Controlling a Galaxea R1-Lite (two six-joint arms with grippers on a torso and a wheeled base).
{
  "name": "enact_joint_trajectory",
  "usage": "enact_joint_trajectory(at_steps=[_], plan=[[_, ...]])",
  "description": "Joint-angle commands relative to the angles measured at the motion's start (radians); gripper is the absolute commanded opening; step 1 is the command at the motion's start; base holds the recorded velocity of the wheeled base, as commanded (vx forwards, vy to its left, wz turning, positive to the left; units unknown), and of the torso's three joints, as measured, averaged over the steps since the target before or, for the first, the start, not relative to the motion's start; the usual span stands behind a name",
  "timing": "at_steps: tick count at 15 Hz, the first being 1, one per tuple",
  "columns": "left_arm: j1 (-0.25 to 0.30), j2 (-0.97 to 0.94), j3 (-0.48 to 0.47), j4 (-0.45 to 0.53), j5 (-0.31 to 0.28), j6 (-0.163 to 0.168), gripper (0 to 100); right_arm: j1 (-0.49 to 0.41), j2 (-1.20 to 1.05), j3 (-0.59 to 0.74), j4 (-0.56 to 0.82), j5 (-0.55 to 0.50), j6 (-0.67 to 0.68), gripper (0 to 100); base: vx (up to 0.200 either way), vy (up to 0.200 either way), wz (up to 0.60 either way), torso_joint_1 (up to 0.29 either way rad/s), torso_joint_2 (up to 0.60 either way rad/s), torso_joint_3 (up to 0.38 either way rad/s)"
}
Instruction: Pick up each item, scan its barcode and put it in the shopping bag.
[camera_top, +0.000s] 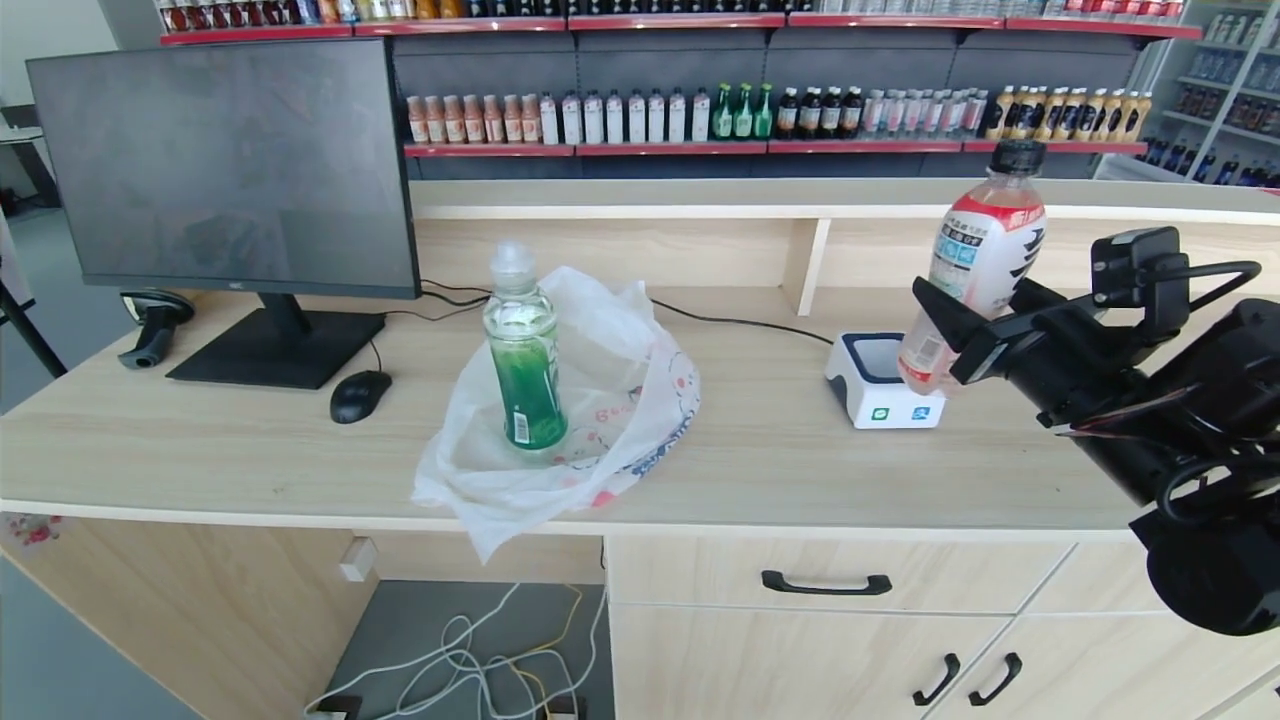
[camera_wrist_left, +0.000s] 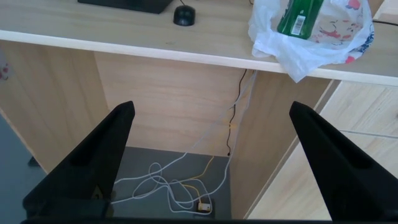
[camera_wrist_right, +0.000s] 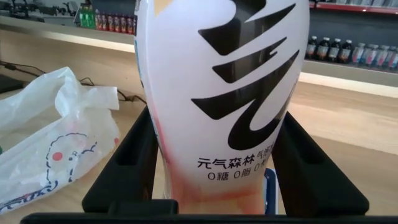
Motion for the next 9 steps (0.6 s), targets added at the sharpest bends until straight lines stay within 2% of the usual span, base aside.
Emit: enact_joint_trajectory(at_steps=[1,7,9], plan=[[0.002,0.001,0.000,-0.001,0.000,-0.001,100,-0.001,0.003,0.000,-0.001,-0.001,0.001,0,0.000,0.200,0.00,-0.012,0.00,0.007],[0.002,0.001,0.000,-0.001,0.000,0.002,100,0.001,0.000,-0.019,-0.001,0.001,0.001,0,0.000,0.000,0.00,0.000,0.00,0.000],[0.000,0.001,0.000,-0.001,0.000,0.002,100,0.001,-0.003,-0.016,-0.001,0.001,0.001,0,0.000,0.000,0.60,0.007,0.01,0.002]])
